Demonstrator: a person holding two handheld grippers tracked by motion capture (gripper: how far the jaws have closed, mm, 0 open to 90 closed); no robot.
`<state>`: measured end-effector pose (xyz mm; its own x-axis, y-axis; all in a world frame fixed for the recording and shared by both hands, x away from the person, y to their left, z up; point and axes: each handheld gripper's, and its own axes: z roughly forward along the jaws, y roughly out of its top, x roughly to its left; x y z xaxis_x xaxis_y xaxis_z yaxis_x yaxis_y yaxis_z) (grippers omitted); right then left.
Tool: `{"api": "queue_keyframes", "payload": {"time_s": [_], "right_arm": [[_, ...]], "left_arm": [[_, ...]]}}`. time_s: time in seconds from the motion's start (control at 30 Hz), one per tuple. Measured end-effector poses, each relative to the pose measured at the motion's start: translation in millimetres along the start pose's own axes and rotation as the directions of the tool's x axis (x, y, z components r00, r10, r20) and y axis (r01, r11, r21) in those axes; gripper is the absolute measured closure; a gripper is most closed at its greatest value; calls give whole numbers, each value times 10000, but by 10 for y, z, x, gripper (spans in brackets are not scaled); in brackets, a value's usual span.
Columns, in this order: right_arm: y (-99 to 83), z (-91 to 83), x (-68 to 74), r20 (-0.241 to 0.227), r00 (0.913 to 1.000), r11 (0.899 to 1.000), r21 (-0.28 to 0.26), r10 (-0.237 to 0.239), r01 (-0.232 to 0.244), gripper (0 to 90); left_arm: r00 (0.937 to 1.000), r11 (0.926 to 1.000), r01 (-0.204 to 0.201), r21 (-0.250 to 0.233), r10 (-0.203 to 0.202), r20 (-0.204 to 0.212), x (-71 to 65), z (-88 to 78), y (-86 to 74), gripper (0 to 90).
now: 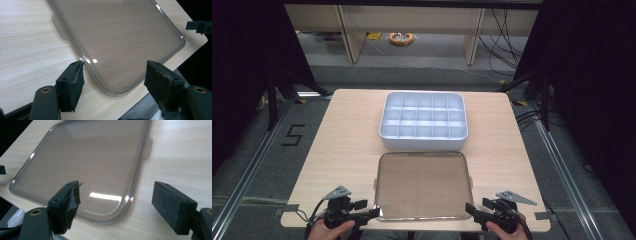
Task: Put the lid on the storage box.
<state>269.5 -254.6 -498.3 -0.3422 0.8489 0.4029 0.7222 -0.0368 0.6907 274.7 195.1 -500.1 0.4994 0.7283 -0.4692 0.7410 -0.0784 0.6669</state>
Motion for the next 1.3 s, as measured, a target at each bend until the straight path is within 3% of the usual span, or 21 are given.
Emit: {"api": "queue_keyframes", "payload": {"time_s": [0.03,0.07,0.2,0.33,0.37,0.47,0.53,0.57,0.6,0.67,0.77,0.93,0.97,1.0,1.03,1.07,1.1,1.17,1.23,1.27,1.3], "right_arm": [[12,-1,15,25,9996,9996,71,273,-273,242],[26,19,-17,54,10000,9999,-114,58,-57,243],[57,50,-60,132,9996,9996,-107,267,-266,249],[79,92,-38,52,9976,9976,-28,693,-693,252],[91,107,-75,73,9997,9997,-60,235,-234,255],[119,137,-49,34,9987,9987,103,505,-506,263],[129,174,-83,10,9999,9998,-80,172,-172,268],[149,190,-48,102,9982,9981,168,593,-595,284],[161,214,-80,121,9997,9998,78,202,-203,298],[169,231,-85,80,9999,9999,67,139,-140,311],[201,278,-81,68,9997,9995,198,231,-232,331],[221,331,-79,101,9999,9996,263,131,-133,354],[219,330,-40,115,9979,9972,407,630,-634,356],[219,330,-40,115,9979,9972,407,630,-634,356],[223,346,-77,82,9998,9992,365,181,-184,358],[221,364,-82,165,9998,9993,364,96,-102,358],[216,365,-50,198,9982,9975,416,557,-565,358],[220,378,-97,180,9995,9986,437,275,-282,362],[221,399,-116,122,9988,9977,475,474,-479,364],[218,402,-95,96,9963,9948,549,859,-863,370],[226,410,-119,41,9984,9971,509,559,-560,370]], "left_arm": [[10000,10000,0,0,0,0,0,0,0,314],[10000,10000,23,-29,-23,90,-18,25,20,314],[9999,9999,-122,8,122,40,-28,46,48,315],[9998,9998,174,70,-174,-53,16,99,87,309],[9998,9998,166,75,-166,-89,24,110,95,309],[9997,9998,192,113,-190,-151,37,144,120,312],[9996,9997,211,116,-209,-181,40,151,127,325],[9998,9998,142,159,-140,-161,58,165,139,341],[9997,9998,136,163,-132,-219,60,172,144,358],[9997,9998,68,182,-64,-216,66,174,149,362],[9990,9988,-248,414,263,-362,92,185,163,400],[9985,9989,-154,436,177,-525,134,220,175,455],[9985,9989,-154,436,177,-525,134,220,175,468],[9985,9990,-138,425,160,-532,140,223,177,468],[9986,9982,-258,550,283,-456,156,217,182,477],[9988,9986,-132,507,155,-457,157,227,183,485],[9988,9980,-181,608,208,-439,171,234,183,489],[9990,9978,13,669,17,-450,179,258,178,497],[9983,9977,129,664,-90,-578,193,286,182,500],[9980,9974,95,721,-50,-626,203,294,186,505],[9982,9974,77,715,-34,-602,216,300,191,510]]}}
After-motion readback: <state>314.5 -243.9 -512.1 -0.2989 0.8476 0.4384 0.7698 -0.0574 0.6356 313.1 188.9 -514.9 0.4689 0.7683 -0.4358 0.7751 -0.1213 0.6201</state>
